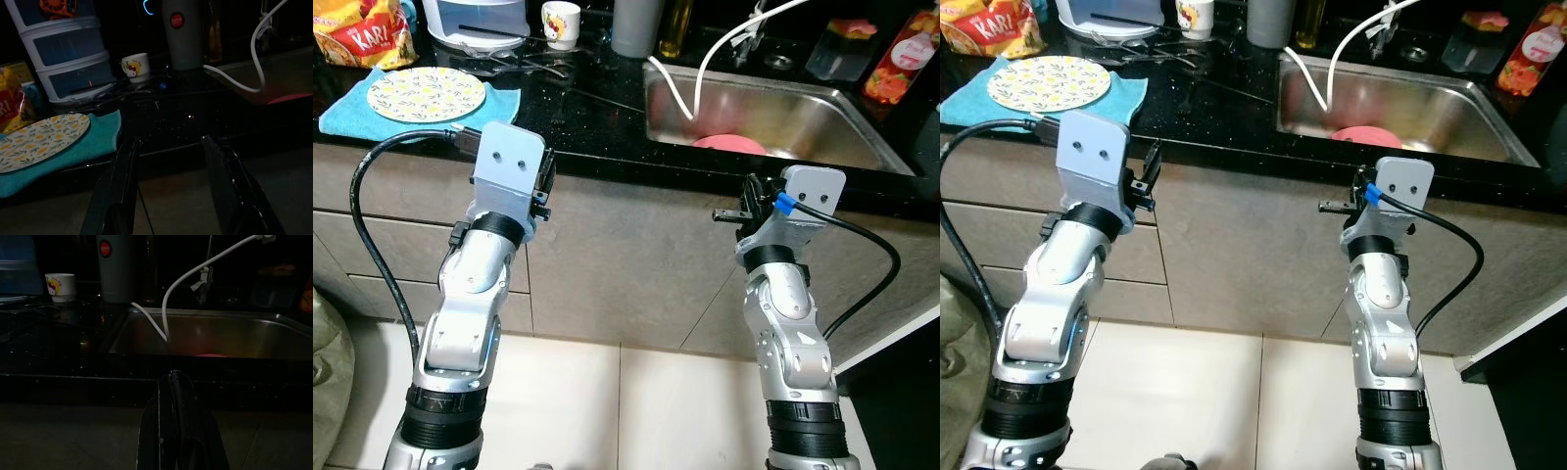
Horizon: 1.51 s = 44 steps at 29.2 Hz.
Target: Kitchen organization
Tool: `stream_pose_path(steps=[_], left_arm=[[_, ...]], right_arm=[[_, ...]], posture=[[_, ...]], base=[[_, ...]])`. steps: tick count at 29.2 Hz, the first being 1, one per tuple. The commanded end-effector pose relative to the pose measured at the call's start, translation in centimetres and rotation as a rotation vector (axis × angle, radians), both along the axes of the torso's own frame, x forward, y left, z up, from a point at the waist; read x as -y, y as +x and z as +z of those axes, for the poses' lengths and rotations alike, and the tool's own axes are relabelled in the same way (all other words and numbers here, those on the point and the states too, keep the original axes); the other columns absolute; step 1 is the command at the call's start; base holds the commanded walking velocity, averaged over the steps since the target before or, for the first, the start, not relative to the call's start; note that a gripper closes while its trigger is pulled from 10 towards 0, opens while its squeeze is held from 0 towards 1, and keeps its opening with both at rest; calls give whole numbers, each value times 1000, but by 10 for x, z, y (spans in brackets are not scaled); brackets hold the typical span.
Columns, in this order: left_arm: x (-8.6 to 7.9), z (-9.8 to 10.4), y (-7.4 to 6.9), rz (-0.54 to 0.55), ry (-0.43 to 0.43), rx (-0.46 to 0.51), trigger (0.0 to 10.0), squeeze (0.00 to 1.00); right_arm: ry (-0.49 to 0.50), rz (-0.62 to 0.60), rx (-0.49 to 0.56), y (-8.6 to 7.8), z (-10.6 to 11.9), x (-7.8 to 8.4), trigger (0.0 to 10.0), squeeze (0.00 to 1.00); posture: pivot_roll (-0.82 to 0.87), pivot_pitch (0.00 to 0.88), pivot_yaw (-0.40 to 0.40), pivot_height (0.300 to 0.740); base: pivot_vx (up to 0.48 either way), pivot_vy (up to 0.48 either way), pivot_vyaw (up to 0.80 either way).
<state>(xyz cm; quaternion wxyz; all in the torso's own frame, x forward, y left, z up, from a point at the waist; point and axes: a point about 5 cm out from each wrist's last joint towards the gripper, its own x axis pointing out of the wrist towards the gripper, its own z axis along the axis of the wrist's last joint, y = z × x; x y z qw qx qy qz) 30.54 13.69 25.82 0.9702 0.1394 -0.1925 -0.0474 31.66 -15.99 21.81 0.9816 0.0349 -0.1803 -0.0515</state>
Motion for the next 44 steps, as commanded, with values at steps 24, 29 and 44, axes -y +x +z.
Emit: stream_pose_path(steps=[24,29,44], left_arm=[[-37,-162,2,56,120,-688,10000,0],[-37,-167,8,44,177,-654,10000,0],[-31,-165,5,30,588,-349,10000,0]], right_arm=[[-93,150,-625,-37,-164,-12,10000,0],[-66,104,-609,-34,-163,-5,10000,0],[-114,56,-524,-32,-154,-5,10000,0]], posture=[[201,89,-125,740],[198,93,-123,740],[185,84,-129,740]], base=[[0,0,0],[0,0,0],[0,0,0]])
